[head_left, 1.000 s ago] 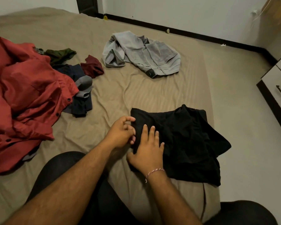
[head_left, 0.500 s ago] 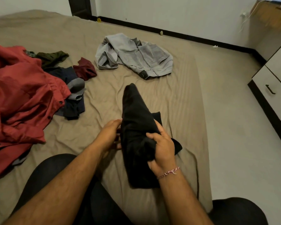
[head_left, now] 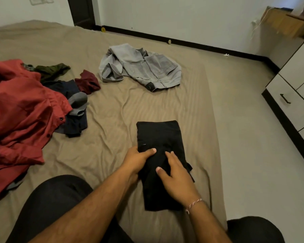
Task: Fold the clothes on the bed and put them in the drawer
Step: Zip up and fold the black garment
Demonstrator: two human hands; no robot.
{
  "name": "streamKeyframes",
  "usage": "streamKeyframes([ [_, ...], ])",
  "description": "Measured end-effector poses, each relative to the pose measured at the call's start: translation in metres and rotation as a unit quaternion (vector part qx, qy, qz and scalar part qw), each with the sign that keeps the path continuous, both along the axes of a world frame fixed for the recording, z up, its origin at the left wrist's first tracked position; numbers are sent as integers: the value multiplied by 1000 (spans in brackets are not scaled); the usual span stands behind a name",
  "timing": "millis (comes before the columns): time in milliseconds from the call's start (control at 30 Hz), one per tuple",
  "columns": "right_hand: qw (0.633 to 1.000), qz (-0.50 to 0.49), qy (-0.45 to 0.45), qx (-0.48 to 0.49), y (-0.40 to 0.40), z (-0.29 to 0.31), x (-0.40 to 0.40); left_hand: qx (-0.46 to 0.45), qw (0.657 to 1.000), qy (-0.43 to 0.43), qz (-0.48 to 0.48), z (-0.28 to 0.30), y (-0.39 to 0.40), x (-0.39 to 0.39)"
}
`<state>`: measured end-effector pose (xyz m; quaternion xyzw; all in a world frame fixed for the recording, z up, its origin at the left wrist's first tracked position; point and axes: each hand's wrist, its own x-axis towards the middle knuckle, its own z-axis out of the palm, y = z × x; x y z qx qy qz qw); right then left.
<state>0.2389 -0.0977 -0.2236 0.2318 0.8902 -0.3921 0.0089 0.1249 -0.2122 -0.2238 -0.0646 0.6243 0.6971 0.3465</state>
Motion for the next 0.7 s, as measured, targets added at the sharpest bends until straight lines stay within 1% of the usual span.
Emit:
streamKeyframes([
  [33,999,-21,12,-27,-6,1,1,-7,999,42,7,1,4,2],
  [67,996,-41,30,-79,-7,5,0,-17,995,103,8,4,8,0],
  [100,983,-63,62,-159,-7,11,0,-24,984,178,4,11,12,0],
  [133,956,-89,105,-260,-4,19,0,-39,963,265,-1,21,14,-2],
  [167,917,-112,148,-352,-1,26,0,-62,931,359,-11,30,17,-5],
  [233,840,-140,206,-482,11,38,1,-117,844,523,-35,52,16,-10],
  [300,766,-151,240,-577,28,43,3,-155,754,634,-80,70,12,-14],
  [367,695,-154,260,-652,42,43,4,-206,677,694,-137,75,7,-18],
  [400,673,-163,258,-674,47,38,4,-243,636,712,-170,69,4,-19],
  [433,658,-171,253,-688,50,33,4,-282,593,723,-212,59,1,-21],
  [467,653,-183,242,-694,51,27,4,-321,555,721,-265,47,-4,-20],
  [500,655,-198,230,-692,51,19,7,-346,528,707,-319,34,-9,-16],
  [533,664,-216,212,-683,50,14,7,-360,513,683,-375,24,-16,-12],
  [567,677,-241,188,-670,49,9,10,-363,505,656,-427,14,-21,-6],
  [600,696,-264,163,-647,48,5,11,-355,505,635,-464,8,-25,-2],
  [633,717,-282,143,-621,48,3,13,-336,516,626,-479,5,-29,1],
  [667,734,-289,128,-601,49,3,14,-309,547,622,-468,6,-32,3],
  [700,747,-293,121,-585,50,2,14,-276,596,618,-432,7,-34,2],
])
